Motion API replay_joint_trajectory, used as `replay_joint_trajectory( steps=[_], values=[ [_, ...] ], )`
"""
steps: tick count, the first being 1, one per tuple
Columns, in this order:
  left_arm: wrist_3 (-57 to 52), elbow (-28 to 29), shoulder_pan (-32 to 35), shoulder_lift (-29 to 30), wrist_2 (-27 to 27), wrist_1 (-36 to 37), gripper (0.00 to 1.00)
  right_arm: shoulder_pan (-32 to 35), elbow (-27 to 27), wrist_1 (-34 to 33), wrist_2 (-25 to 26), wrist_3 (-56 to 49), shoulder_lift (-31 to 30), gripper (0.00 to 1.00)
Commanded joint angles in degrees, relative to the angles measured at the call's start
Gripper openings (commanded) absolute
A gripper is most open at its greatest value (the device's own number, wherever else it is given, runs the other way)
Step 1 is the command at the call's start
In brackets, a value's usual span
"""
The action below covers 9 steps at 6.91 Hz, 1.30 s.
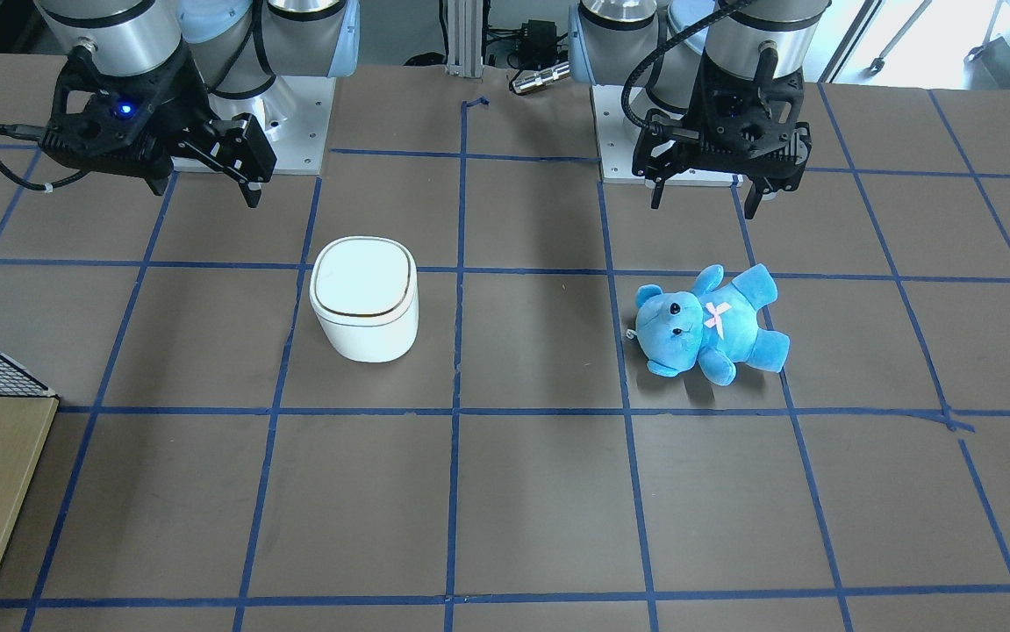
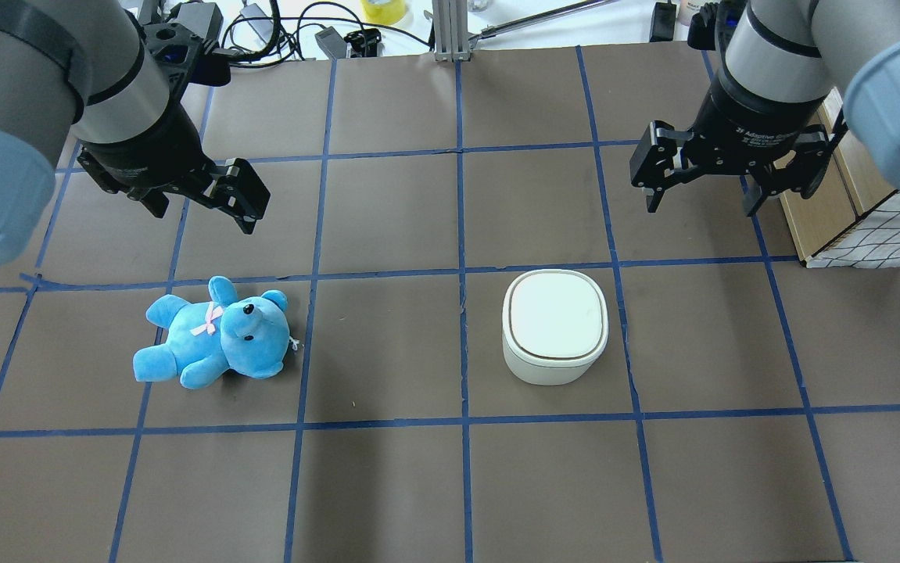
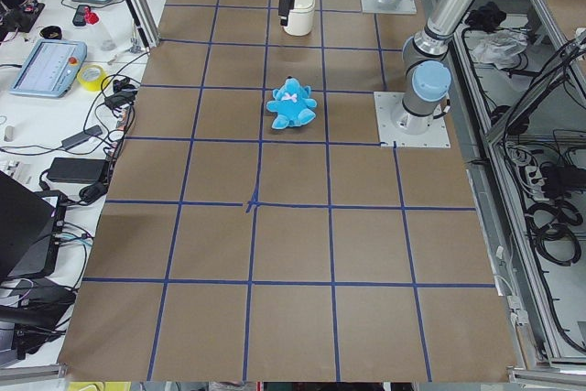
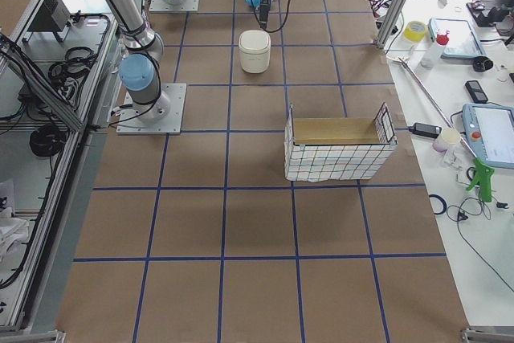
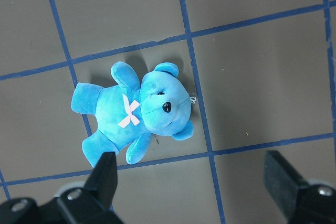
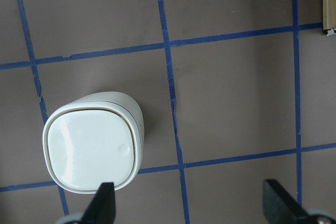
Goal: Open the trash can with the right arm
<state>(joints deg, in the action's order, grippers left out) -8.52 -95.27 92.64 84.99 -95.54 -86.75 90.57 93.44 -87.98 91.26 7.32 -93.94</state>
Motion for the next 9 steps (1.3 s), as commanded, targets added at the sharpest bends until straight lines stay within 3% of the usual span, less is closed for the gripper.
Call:
replay_joint_trajectory(
  steps=[1,2,3,4,5,6,7,9],
  values=[
    [0.0,0.0,0.0,0.0,0.0,0.0,1.00,0.4,0.2,-0.3,-0.6,0.0,0.1,1.00],
    [0.0,0.0,0.0,0.0,0.0,0.0,1.00,0.4,0.2,-0.5,-0.9,-0.1,0.2,0.97],
    [0.0,0.0,0.0,0.0,0.0,0.0,1.00,0.4,0.2,-0.5,-0.9,-0.1,0.2,0.80],
    [0.0,0.0,0.0,0.0,0.0,0.0,1.00,0.4,0.2,-0.7,-0.9,0.0,0.1,0.52],
    [0.0,0.0,0.0,0.0,0.0,0.0,1.00,0.5,0.3,-0.8,-0.2,-0.8,0.3,0.32],
    [0.0,0.0,0.0,0.0,0.0,0.0,1.00,0.6,1.0,-0.8,-0.9,-0.2,0.3,0.13],
    [0.0,0.0,0.0,0.0,0.0,0.0,1.00,0.7,2.1,-0.9,-1.3,-0.1,0.4,0.00],
    [0.0,0.0,0.0,0.0,0.0,0.0,1.00,0.9,6.1,-1.8,-1.5,0.1,0.5,0.00]
  ],
)
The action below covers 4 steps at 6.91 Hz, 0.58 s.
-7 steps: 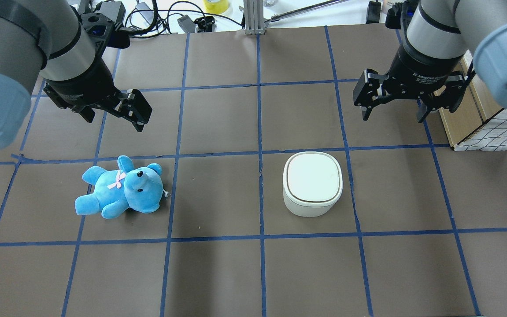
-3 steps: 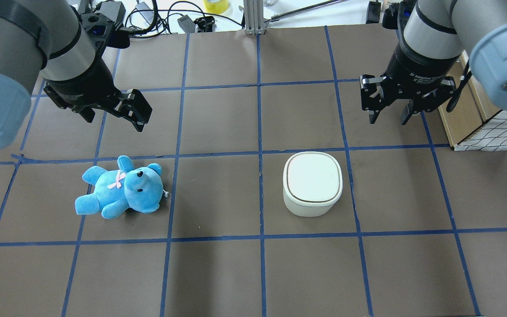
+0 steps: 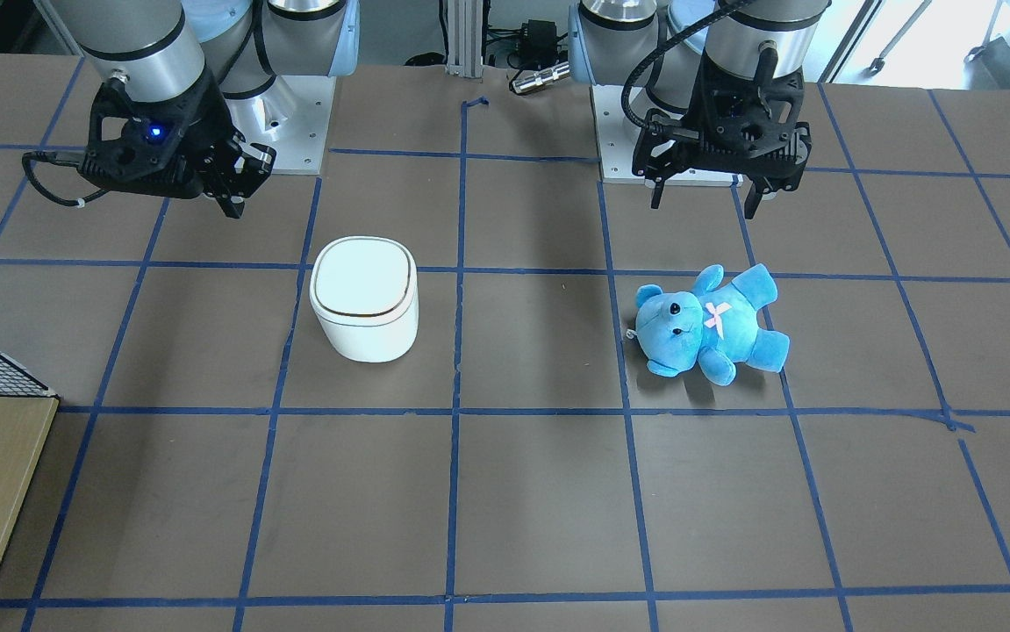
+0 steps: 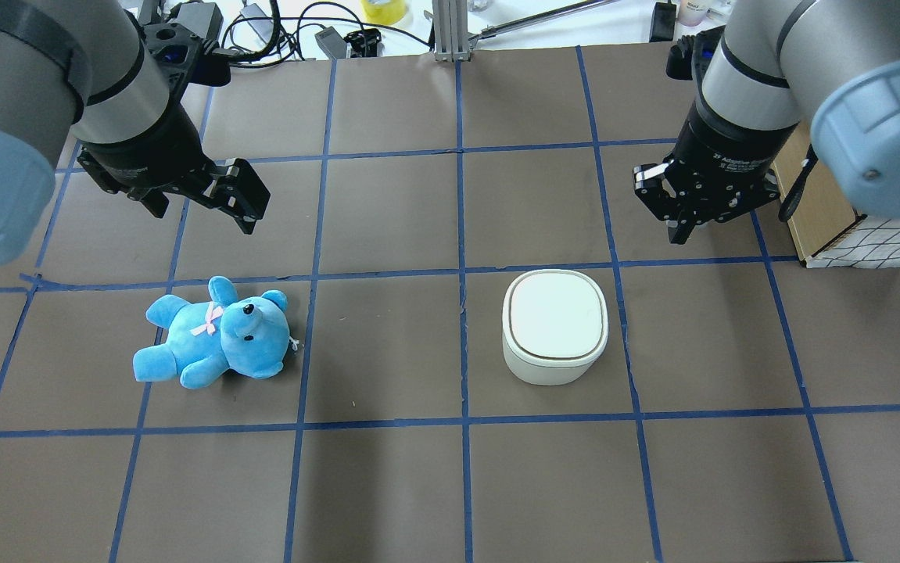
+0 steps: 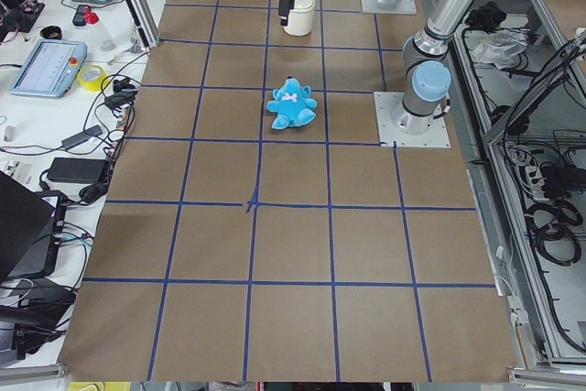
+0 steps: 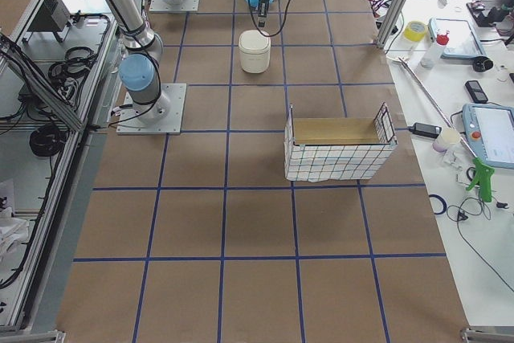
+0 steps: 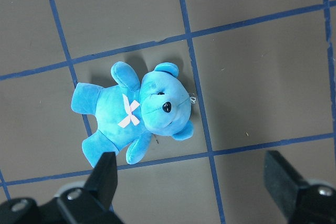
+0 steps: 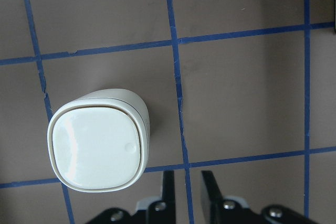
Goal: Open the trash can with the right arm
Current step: 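Move the right gripper down onto the white trash can lid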
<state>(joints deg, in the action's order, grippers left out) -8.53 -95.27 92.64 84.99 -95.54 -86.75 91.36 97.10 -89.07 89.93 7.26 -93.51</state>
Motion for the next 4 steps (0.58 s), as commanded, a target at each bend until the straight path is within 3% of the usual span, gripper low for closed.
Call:
replay_joint_trajectory(
  steps=[1,4],
  values=[
    [0.0,0.0,0.0,0.0,0.0,0.0,1.00,0.1,4.1,-2.0,-2.4,0.1,0.5,0.00],
    [0.0,0.0,0.0,0.0,0.0,0.0,1.00,5.0,5.4,-9.7,-4.0,1.3,6.1,0.00]
  ],
)
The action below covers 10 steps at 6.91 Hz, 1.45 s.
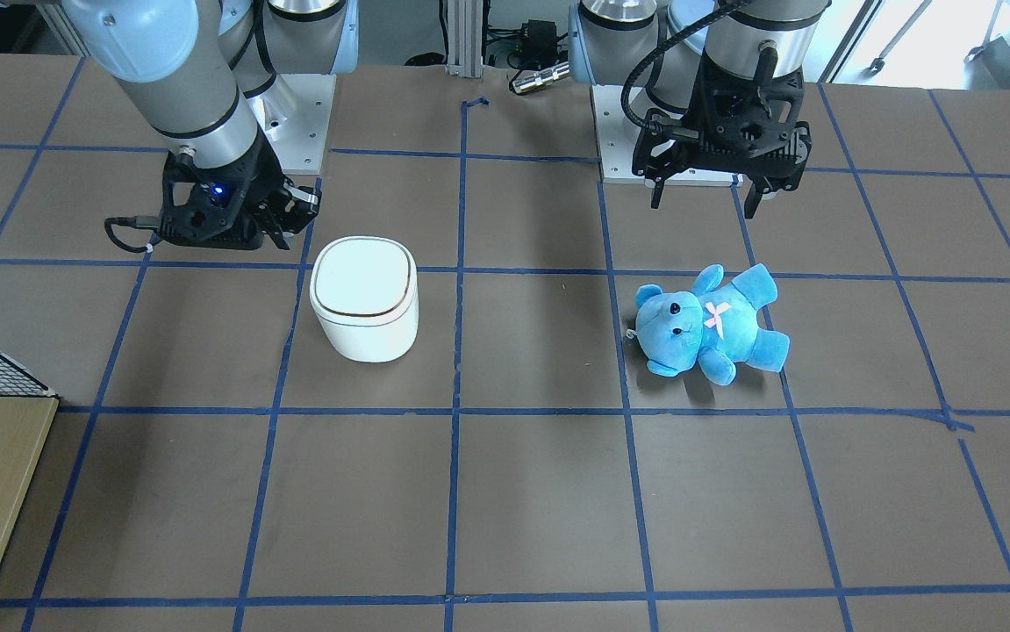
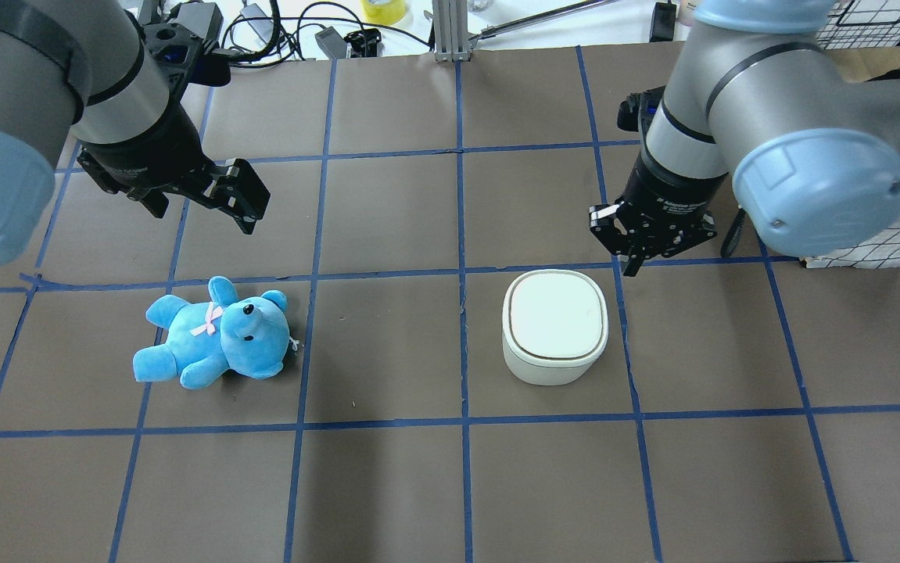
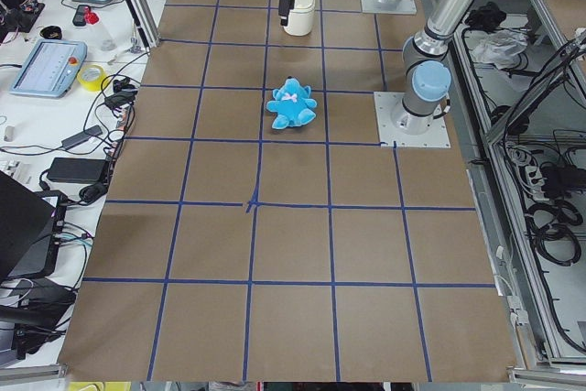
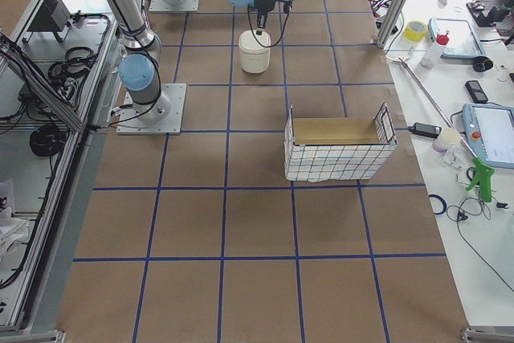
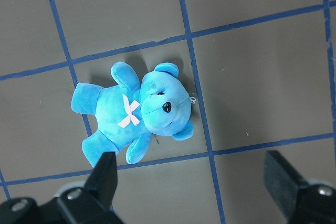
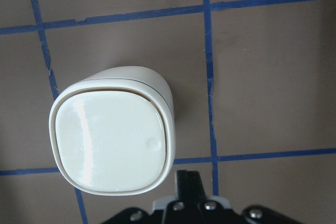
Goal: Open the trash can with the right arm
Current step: 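Move the right gripper down onto the white trash can lid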
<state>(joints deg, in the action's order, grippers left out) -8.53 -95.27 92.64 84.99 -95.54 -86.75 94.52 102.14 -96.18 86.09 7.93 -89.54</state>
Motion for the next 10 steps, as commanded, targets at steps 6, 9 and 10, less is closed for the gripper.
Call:
replay_joint_trajectory(
  steps=[6,9,10],
  values=[
    [0.0,0.0,0.0,0.0,0.0,0.0,1.00,1.9,5.3,-8.3,-0.3,0.6,4.5,0.00],
    [0.0,0.0,0.0,0.0,0.0,0.0,1.00,1.9,6.1,-8.9,-0.2,0.7,5.3,0.00],
    [0.0,0.0,0.0,0.0,-0.1,0.0,1.00,1.9,6.1,-9.0,-0.4,0.7,5.8,0.00]
  ],
)
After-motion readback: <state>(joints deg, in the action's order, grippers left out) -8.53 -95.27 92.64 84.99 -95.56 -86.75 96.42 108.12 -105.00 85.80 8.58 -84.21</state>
